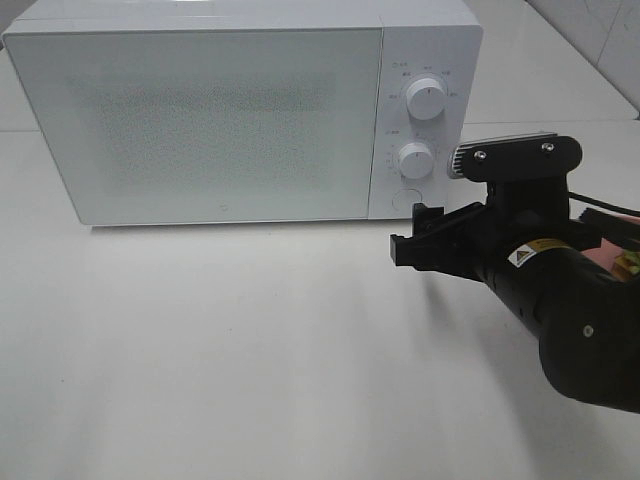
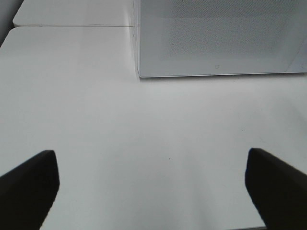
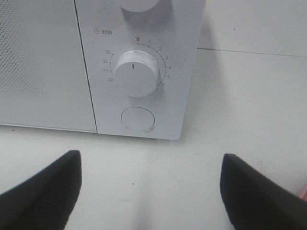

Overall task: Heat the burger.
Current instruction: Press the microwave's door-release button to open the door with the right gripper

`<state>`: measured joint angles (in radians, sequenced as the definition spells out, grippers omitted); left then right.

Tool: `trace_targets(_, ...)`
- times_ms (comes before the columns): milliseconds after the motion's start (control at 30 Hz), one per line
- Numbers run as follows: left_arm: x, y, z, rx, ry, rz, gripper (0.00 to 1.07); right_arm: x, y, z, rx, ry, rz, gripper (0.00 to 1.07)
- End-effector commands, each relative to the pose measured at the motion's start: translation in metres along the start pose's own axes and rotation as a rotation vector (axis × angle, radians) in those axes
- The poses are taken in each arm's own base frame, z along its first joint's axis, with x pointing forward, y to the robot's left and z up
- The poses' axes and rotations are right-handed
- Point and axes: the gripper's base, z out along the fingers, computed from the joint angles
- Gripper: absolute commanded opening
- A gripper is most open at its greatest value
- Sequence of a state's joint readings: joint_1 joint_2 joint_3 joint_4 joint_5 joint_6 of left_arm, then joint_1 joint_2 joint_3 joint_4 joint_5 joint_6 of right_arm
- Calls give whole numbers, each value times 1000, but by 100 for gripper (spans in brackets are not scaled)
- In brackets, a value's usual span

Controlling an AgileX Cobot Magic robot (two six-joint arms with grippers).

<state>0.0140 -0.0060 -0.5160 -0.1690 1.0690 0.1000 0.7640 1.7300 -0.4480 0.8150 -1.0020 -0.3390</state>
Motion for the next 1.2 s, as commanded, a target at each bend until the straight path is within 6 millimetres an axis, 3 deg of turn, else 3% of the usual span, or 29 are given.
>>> trace_targets(33,1,-1,-1,9,-7,-4,98,-1,1,0,-4,-4,39,76)
trace_targets(200,1,-1,-1,9,-7,-4,98,-1,1,0,-4,-3,93,75)
trace_targets(367,1,-1,-1,9,-7,-4,98,-1,1,0,-4,-3,266,68)
trace_targets(567,1,-1,-1,9,-7,-4,98,-1,1,0,-4,-2,542,54)
trace_targets(633,1,-1,-1,9,-7,-4,98,-1,1,0,-5,-2,755,43)
trace_targets(733,1,-1,-1,9,-7,-4,98,-1,1,0,-5,-2,815,39)
trace_targets(900,1,-1,-1,9,-7,-4,98,0,1,0,-4,6,1102,24)
trace_targets(1200,1,-1,-1,9,-7,-4,98,6,3,0,22,84,1326,12)
